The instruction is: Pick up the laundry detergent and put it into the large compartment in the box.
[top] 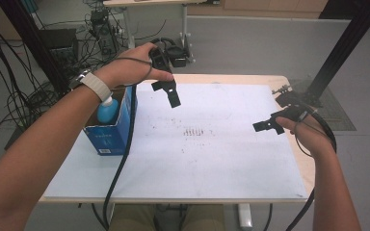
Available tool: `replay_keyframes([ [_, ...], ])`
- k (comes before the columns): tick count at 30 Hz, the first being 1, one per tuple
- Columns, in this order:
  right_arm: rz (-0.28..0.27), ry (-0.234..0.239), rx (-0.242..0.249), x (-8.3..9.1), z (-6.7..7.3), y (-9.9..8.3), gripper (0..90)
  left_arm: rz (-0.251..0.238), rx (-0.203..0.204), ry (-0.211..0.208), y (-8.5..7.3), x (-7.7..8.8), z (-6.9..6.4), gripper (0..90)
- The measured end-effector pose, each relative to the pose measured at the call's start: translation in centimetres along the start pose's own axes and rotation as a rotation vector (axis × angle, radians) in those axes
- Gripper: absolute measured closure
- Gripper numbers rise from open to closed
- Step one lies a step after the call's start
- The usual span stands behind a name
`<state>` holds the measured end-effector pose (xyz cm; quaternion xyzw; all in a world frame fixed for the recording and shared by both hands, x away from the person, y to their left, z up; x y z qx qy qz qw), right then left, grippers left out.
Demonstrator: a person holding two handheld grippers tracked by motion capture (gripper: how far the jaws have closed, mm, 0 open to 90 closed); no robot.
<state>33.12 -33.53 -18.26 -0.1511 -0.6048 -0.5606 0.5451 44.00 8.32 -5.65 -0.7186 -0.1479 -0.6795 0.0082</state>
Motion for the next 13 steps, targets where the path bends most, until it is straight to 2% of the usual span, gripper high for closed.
replay_keyframes([
  [13,0.004,0.004,0.004,-0.38,-0.05,0.35,9.2,-0.010,0.010,-0.002,-0.37,-0.02,0.38,10.2],
])
Point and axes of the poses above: each handheld gripper's, and its own axes: x roughly backward along the jaws, y roughly out of its top, z roughly to its left, the point moved 2 cm from there along -x, roughly forward along the jaws, and after that the axes turned 6 degrees about -x, right-handed, at the moved point
